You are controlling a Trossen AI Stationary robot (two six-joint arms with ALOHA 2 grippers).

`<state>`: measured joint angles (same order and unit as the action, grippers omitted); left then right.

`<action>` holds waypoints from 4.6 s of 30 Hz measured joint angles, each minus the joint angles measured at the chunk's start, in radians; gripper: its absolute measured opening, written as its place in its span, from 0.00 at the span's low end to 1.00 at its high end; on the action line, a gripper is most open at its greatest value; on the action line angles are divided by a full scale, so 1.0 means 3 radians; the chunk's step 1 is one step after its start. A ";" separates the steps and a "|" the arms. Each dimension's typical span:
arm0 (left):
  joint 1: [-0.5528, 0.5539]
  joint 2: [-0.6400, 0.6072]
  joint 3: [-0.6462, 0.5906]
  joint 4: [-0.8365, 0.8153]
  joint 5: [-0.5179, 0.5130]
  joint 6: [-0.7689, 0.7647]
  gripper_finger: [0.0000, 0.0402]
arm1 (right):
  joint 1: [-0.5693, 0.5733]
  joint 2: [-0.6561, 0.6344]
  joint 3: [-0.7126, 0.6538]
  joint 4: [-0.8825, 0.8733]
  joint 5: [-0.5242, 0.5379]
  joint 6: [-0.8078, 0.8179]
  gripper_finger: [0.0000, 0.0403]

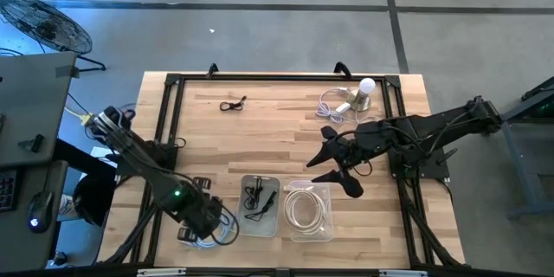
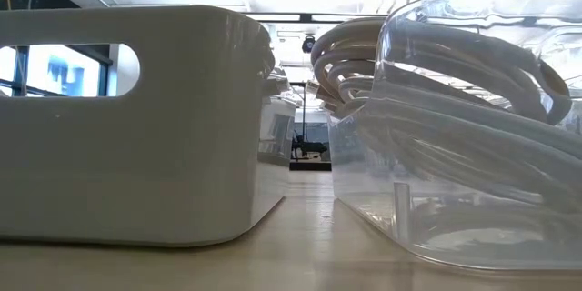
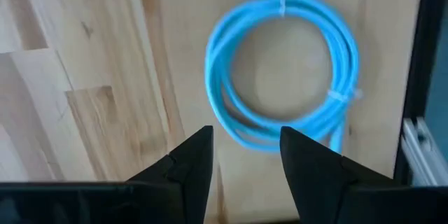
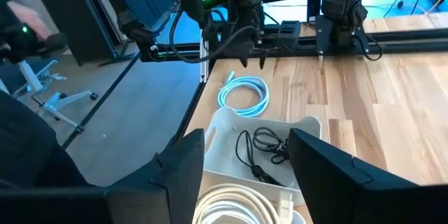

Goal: Pick & Place USB Port
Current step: Put the blue HDMI cable into the transparent bin

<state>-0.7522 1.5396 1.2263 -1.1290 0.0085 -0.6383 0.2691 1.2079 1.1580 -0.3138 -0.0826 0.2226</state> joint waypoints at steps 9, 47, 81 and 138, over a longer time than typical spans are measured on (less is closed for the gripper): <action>-0.0002 0.0059 -0.0081 0.0201 -0.0505 -0.1011 0.40 | 0.0091 0.0001 0.0000 -0.0003 -0.0014 0.0116 0.50; -0.0002 0.0072 -0.0885 0.1064 0.0204 -0.0604 0.40 | 0.0703 0.0001 0.0000 0.0000 0.0206 0.0285 0.50; -0.0003 0.0568 -0.0822 0.1014 0.0375 -0.0717 0.02 | 0.0704 0.0004 0.0000 0.0093 0.0340 0.0303 0.50; 0.1007 0.0135 0.2285 0.0414 -0.1954 0.2348 0.01 | 0.0498 -0.0174 0.0000 0.1189 0.1463 -0.0566 0.58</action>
<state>-0.4499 1.5803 1.9118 -1.0048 -0.5776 0.0660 0.4187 1.1557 1.1580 0.0429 0.3564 0.0526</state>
